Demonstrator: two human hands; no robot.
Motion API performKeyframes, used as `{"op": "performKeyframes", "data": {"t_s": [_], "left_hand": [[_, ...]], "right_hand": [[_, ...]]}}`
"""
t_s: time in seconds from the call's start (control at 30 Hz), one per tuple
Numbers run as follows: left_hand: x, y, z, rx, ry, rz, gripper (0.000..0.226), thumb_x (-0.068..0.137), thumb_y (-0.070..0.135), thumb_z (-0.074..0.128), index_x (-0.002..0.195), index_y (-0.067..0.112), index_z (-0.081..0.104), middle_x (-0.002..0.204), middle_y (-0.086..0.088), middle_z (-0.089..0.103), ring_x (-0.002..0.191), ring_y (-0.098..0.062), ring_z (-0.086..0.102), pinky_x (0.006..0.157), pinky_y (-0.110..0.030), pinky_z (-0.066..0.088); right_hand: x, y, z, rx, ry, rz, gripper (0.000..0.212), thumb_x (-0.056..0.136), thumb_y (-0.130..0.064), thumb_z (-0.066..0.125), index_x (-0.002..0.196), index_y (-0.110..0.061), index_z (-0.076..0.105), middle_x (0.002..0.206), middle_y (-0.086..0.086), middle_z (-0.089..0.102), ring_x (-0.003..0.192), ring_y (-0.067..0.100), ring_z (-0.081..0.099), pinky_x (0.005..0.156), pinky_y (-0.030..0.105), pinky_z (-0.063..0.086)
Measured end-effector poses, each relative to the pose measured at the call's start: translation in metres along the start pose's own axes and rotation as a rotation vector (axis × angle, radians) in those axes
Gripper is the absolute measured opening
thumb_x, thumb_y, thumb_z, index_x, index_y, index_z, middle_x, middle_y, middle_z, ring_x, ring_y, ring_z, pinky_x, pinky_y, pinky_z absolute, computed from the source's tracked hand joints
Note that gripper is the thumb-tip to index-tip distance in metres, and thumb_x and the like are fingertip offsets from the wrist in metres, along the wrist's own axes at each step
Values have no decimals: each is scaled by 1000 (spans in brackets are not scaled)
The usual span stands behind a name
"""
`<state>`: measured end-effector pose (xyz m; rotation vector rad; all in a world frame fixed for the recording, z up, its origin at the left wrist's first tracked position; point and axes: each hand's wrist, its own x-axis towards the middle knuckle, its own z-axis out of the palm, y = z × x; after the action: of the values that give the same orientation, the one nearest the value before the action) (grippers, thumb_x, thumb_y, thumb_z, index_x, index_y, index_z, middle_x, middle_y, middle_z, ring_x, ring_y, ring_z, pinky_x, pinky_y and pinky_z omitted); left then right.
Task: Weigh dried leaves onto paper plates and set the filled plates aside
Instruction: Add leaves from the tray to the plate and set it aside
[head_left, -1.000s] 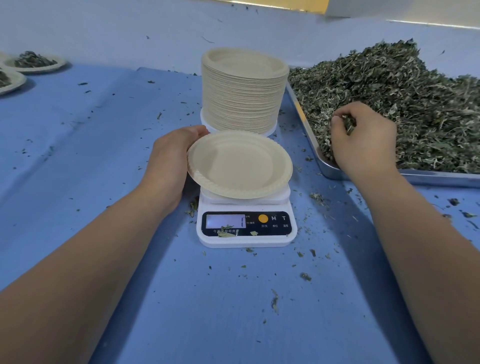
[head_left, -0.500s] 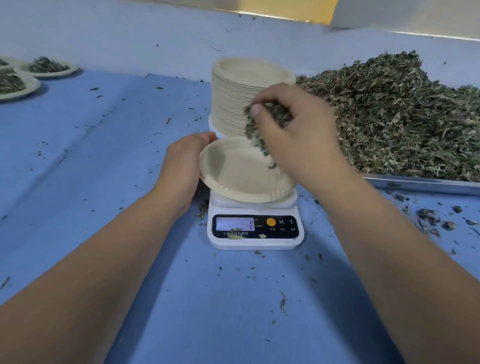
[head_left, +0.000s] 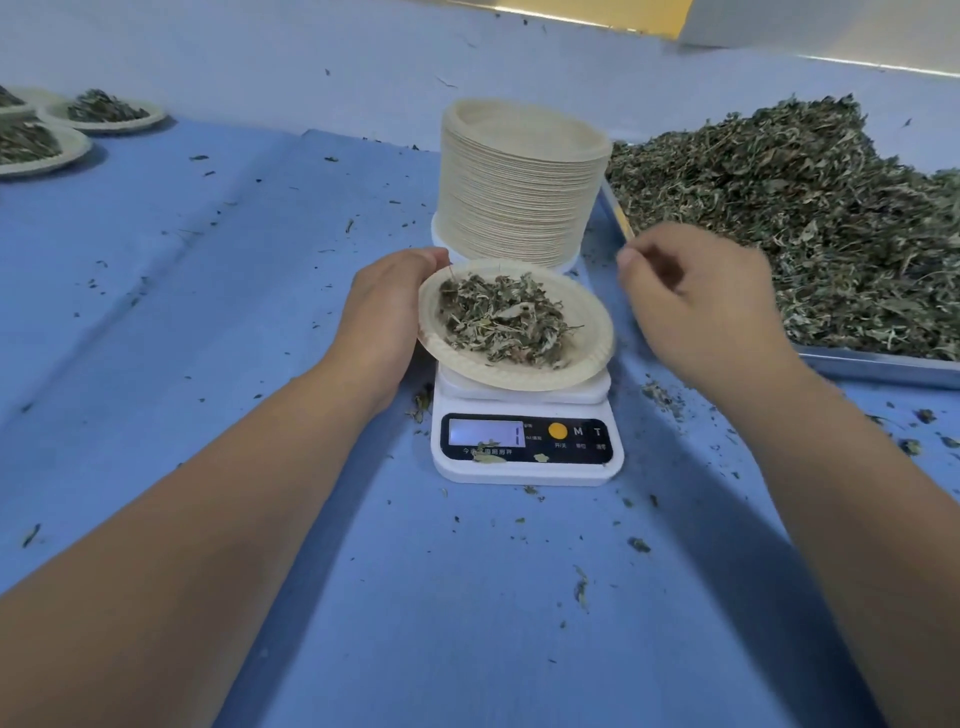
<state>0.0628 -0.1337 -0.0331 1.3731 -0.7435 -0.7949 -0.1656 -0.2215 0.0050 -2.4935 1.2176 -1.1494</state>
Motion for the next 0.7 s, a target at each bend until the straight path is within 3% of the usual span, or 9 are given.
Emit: {"op": "performKeyframes", "data": {"t_s": [0.13, 0.2, 0.3, 0.43, 0.57, 0.7], "left_hand": [[1, -1, 1, 20, -8, 7, 48, 64, 43, 60, 99, 14, 76, 109, -13, 77, 105, -27, 72, 104, -58, 51], [0, 0, 1, 15, -17, 12, 51, 55, 47, 60, 92, 13, 71, 104, -17, 74, 94, -29, 69, 99, -55, 53], [-1, 0, 2, -19, -31, 30, 51, 52, 47, 58, 95, 21, 66, 94, -11, 62, 85, -24, 57, 83, -49, 48], [0, -2, 2, -12, -28, 39, 44, 53, 46, 58, 89, 23, 69, 93, -10, 64, 84, -24, 58, 83, -46, 45], [2, -2, 1, -4, -14, 33, 35, 52, 46, 59, 77, 27, 75, 98, -15, 75, 87, -29, 68, 93, -58, 53], [3, -4, 1, -32, -20, 32, 32, 53, 45, 62, 77, 26, 73, 91, -9, 69, 84, -23, 62, 87, -53, 53]], "right_hand": [[-39, 18, -14, -150, -130, -47, 12, 92, -23, 62, 87, -19, 72, 69, -3, 67, 63, 18, 62, 67, 36, 56], [-48, 21, -20, -280, -297, -53, 17, 92, -29, 59, 93, -23, 75, 76, -5, 70, 70, 20, 64, 69, 37, 57], [-53, 23, -21, -415, -502, -50, 23, 94, -29, 58, 110, -28, 74, 100, -5, 71, 93, 23, 64, 82, 37, 55], [-50, 26, -18, -367, -480, 36, 21, 91, -10, 62, 100, -23, 76, 83, -10, 63, 83, 15, 59, 80, 30, 51], [-52, 26, -16, -335, -438, 29, 21, 89, -6, 62, 93, -20, 76, 78, -8, 65, 76, 17, 62, 75, 35, 56], [-52, 27, -17, -278, -334, 39, 19, 90, -4, 64, 92, -18, 76, 75, -10, 61, 70, 9, 56, 67, 23, 46]]}}
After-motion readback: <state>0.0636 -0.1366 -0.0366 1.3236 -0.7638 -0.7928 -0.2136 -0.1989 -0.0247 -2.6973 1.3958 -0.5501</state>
